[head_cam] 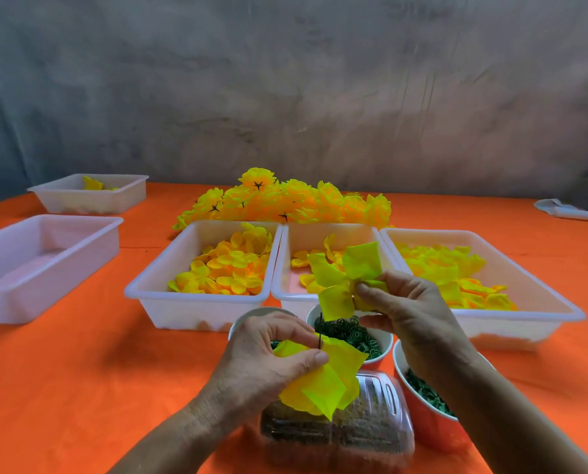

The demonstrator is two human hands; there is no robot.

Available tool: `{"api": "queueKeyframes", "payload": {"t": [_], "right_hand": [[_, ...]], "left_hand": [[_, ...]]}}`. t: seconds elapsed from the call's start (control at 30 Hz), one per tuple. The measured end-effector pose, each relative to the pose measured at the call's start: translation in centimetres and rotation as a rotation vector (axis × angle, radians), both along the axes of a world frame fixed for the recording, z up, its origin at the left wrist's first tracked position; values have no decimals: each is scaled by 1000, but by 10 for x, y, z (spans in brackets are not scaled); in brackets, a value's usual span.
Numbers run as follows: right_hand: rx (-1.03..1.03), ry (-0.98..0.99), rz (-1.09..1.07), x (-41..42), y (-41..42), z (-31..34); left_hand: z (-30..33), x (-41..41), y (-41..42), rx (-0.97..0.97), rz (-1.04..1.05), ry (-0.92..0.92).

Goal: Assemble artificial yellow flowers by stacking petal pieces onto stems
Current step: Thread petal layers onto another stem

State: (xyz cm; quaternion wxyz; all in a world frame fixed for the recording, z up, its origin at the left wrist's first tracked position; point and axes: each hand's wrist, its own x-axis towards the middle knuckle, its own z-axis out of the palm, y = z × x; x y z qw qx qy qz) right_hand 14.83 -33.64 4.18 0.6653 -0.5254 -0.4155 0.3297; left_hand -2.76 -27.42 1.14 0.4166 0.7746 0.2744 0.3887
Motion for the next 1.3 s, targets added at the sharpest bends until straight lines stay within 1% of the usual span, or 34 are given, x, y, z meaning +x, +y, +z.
{"api": "queueKeyframes", "payload": {"t": [0.1,0.17,0.23,0.3,0.37,0.47,0.57,0.7,0.77,0.87,0.9,1.0,1.03,1.07,1.1,1.2,1.3], "right_hand": [[-20,10,20,0,0,0],[-1,-10,33,0,0,0],[55,-51,41,-2,0,1],[140,-110,62,-6,0,2],[213,-168,78,-10,2,2],[284,-283,34,-14,4,3],[347,-445,-13,-17,4,3],[364,-549,-12,-18,0,3],[312,-516,-10,-18,-2,1],[167,-315,6,-17,-8,0],[119,-226,7,-17,-9,1],[57,164,114,-17,-12,14],[37,236,141,-19,-14,19],[12,236,169,-19,-16,23],[-30,180,195,-20,-17,27],[-93,-54,176,-24,-17,31],[-109,-79,142,-29,-15,33]], "left_hand": [[7,-4,1,-69,12,-11],[15,-6,3,-146,59,-116],[22,-4,8,-177,152,-193],[30,-2,12,-253,184,-225],[39,1,13,-369,130,-225],[48,5,13,-502,82,-180],[48,7,13,-566,47,-158],[41,7,15,-664,15,-196],[38,6,17,-692,-14,-227],[36,4,20,-668,-16,-248],[37,4,20,-667,-20,-259],[38,3,20,-640,-38,-260],[38,3,20,-629,-44,-257],[39,4,20,-622,-52,-256],[40,4,20,-615,-58,-253],[43,6,20,-600,-83,-249],[46,7,18,-615,-111,-254]]}}
